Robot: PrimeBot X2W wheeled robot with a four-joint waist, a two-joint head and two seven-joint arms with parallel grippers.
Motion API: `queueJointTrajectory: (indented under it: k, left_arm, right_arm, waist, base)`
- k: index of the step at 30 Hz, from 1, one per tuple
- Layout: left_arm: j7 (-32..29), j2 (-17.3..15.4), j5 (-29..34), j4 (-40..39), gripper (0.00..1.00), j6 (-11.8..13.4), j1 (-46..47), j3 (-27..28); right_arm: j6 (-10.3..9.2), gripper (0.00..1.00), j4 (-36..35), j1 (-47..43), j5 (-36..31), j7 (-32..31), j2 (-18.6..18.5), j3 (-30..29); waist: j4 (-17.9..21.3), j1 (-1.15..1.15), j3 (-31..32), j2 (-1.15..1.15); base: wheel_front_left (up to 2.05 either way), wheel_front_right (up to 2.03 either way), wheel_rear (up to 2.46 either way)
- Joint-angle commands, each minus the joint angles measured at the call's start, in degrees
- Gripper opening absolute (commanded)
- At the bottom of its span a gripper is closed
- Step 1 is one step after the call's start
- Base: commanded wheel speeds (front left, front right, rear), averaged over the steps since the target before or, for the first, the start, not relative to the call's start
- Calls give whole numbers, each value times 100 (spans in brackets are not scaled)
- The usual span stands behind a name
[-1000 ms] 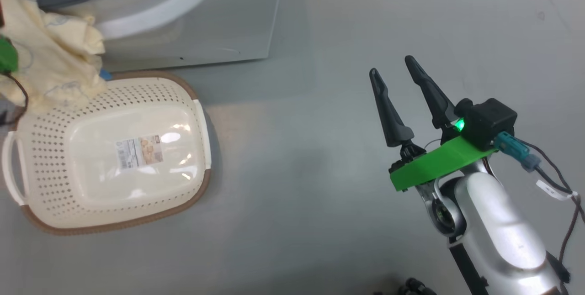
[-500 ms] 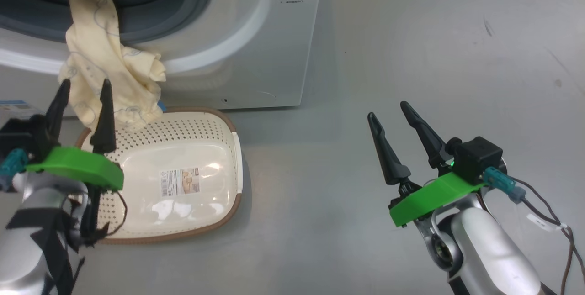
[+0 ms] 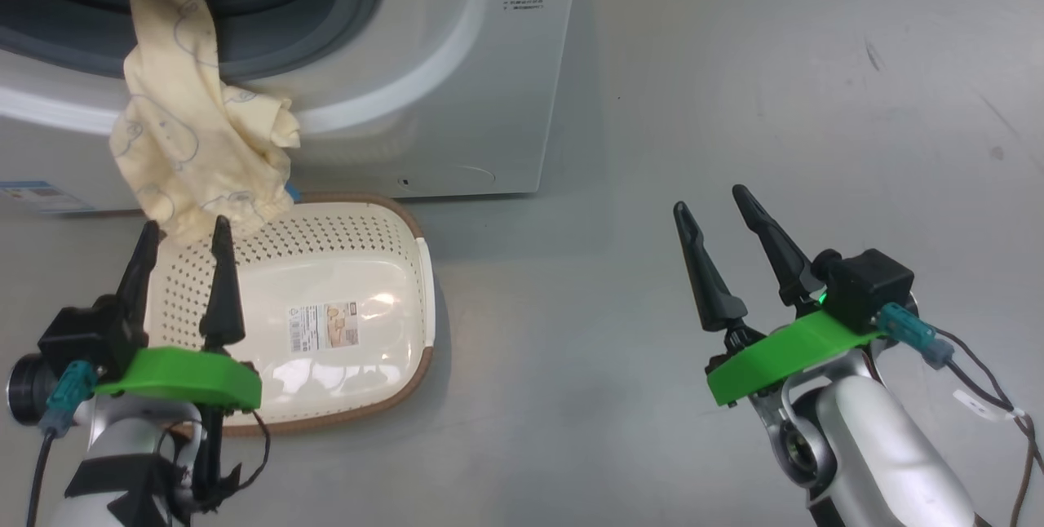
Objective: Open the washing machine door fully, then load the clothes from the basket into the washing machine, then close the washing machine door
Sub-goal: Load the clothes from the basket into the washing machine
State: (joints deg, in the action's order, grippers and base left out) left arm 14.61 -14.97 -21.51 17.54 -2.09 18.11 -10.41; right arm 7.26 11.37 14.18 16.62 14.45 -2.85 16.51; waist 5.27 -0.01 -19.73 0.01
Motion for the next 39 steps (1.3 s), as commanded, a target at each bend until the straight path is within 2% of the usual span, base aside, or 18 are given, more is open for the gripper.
queueJointTrajectory:
  k: [1, 11, 20, 30, 39]
  left_arm:
    - [39, -84, 85, -200, 100, -52, 42, 316]
    - [39, 197, 442, -88, 100, -285, 32, 645]
    - [39, 244, 423, 514, 100, -436, 448, 993]
    - [39, -71, 358, 1941, 100, -517, 1519, 916]
    - [15, -358, -8, 3291, 100, -535, 2743, 911]
  right_arm:
    - [23, 100, -193, -27, -34, 55, -3, 68]
    - [23, 100, -220, -20, -73, 55, -3, 49]
    - [23, 100, -295, 116, -82, 55, -3, 88]
    - [23, 100, -391, 311, -56, 55, -3, 156]
    - [23, 100, -443, 408, -3, 55, -3, 278]
  waist:
    - [-4, 1, 5, -1]
    - [26, 1, -90, -1]
    - [220, 1, -646, -1]
    - [548, 1, -1321, -1]
    - [797, 1, -1647, -1]
  base:
    - [0, 0, 0]
    - [0, 0, 0]
    - [0, 0, 0]
    - [0, 0, 0]
    - [0, 0, 0]
